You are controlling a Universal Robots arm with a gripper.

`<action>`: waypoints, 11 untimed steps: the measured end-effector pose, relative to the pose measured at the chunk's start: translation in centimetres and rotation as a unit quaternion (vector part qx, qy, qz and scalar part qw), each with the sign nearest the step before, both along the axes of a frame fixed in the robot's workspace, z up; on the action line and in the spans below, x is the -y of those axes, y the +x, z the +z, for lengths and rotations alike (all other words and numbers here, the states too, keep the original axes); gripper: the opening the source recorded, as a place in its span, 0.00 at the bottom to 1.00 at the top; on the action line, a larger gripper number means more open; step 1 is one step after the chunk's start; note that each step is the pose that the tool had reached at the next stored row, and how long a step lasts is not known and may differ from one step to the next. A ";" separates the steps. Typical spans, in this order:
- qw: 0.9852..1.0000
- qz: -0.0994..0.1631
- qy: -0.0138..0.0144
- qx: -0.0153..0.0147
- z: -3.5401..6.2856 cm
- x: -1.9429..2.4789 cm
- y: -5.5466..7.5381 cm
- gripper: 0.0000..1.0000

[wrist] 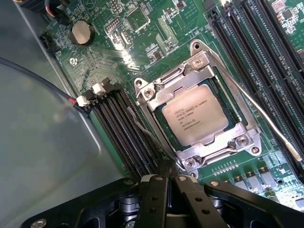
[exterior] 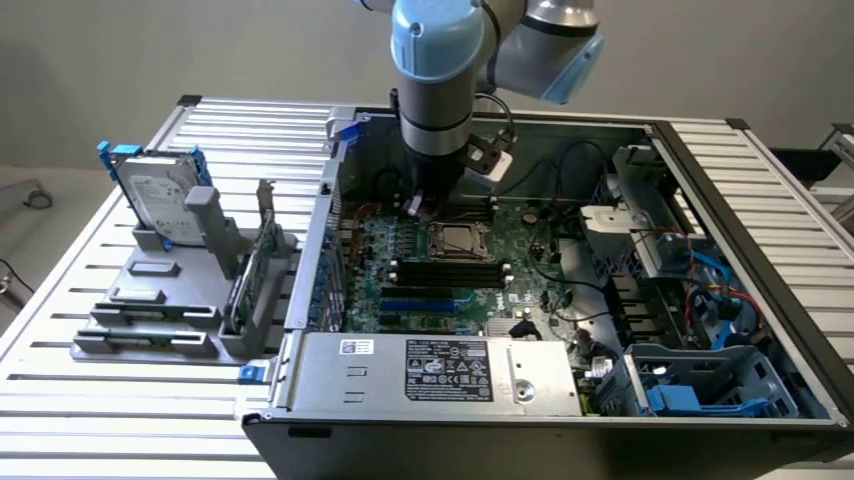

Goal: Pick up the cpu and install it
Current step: 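Install the first cpu locking lever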

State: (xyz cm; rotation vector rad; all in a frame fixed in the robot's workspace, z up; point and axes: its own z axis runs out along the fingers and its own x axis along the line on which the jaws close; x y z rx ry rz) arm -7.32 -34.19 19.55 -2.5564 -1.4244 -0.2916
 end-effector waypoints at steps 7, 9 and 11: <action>1.000 -0.001 -0.002 0.000 -0.12 -0.09 0.4 0.11; 1.000 -0.001 -0.003 0.000 -0.15 -0.11 0.4 0.11; 1.000 -0.002 -0.004 0.000 -0.19 -0.12 0.5 0.11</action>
